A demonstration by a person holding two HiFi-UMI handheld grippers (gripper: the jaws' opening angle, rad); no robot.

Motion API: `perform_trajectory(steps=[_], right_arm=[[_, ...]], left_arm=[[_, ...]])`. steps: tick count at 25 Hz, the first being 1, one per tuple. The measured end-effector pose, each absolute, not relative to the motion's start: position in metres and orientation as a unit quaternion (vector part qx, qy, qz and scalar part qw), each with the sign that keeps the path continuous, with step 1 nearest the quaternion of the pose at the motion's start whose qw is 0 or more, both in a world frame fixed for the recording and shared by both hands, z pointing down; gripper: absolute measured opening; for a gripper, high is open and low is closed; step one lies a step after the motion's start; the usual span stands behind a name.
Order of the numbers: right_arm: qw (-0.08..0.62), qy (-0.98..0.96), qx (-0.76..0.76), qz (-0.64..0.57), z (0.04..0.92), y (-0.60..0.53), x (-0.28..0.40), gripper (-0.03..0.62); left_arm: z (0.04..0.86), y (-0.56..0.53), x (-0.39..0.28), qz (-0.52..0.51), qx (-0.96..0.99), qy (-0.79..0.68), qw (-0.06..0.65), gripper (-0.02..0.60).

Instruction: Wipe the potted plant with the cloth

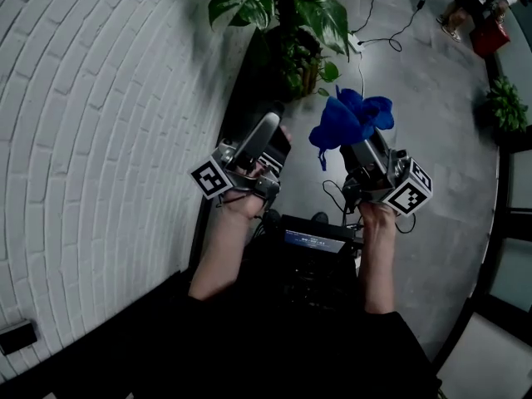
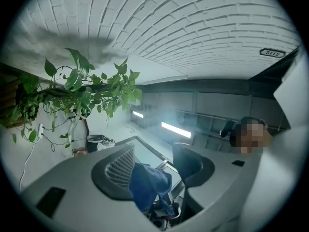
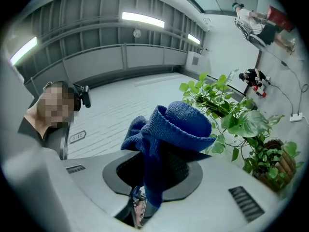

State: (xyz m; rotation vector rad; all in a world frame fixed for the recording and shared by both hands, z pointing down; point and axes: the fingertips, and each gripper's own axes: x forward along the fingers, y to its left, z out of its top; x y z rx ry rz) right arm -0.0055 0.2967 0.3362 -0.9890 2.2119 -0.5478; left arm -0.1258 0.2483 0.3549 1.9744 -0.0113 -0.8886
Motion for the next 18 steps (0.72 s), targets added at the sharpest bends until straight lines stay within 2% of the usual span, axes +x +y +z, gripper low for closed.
perform_trajectory(steps=[18], right_arm=[[0.338, 0.842, -0.352, -0.231, 0.348, 0.307, 0.064, 0.106]], left_arm=[[0.356, 0.267, -0.053, -0.342, 0.815, -0.033, 0.466, 0.264]])
